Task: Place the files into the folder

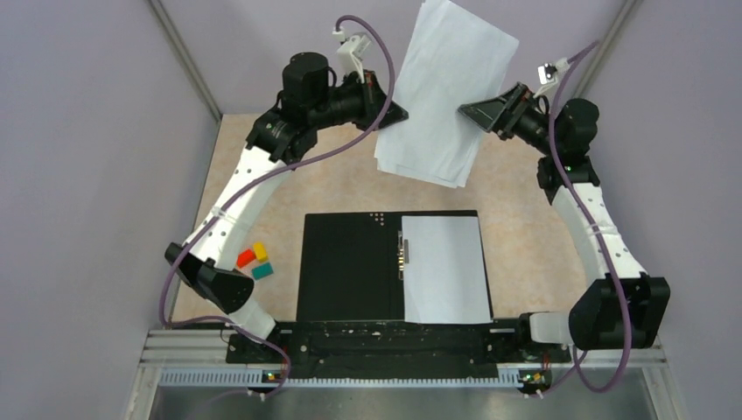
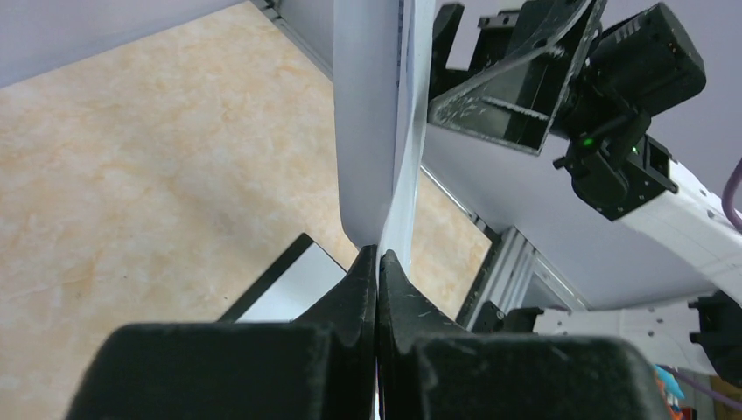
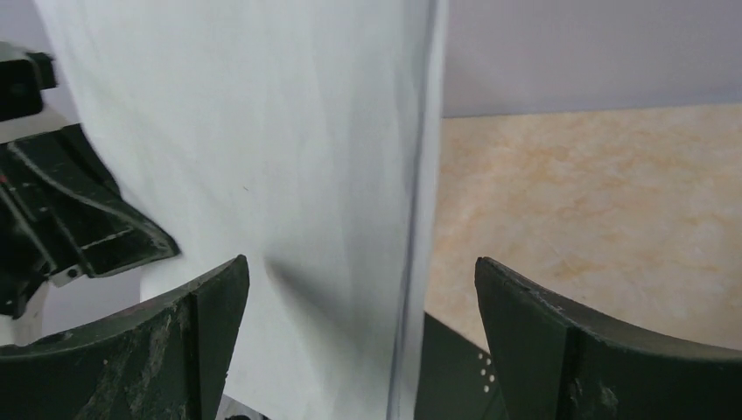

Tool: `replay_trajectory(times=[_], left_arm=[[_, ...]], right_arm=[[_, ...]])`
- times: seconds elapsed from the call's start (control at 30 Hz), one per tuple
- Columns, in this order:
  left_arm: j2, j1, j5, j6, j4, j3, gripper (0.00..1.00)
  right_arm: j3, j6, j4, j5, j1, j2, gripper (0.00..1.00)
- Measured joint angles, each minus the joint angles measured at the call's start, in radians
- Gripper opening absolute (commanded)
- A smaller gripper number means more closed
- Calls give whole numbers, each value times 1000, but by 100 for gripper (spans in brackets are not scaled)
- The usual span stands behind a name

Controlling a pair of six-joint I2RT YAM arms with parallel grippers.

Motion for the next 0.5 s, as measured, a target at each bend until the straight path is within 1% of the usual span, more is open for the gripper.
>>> replay_trajectory(times=[0.1,0.17,0.23,0.27,0.37,0.4,0.5], left_arm=[[-67,-8,26,8,0,-60,0],[-97,-8,35,10,1,-92,0],[-121,-8,37,13,2,-122,0],[-133,-7,36,13,2,-139,0],[-159,-6,32,6,4,-177,0],[-167,-6,30,-2,13,-191,0],[-196,-6,27,-18,46,-238,0]], right_arm=[[-23,47,93,-35,0,-61,98],[-34,74,150,-54,2,-89,95],[-40,92,184,-68,5,-111,88],[-45,100,202,-69,8,-122,83],[-56,106,217,-76,17,-149,55],[-58,107,217,-79,22,-157,39],[-57,98,214,-87,35,-168,7]])
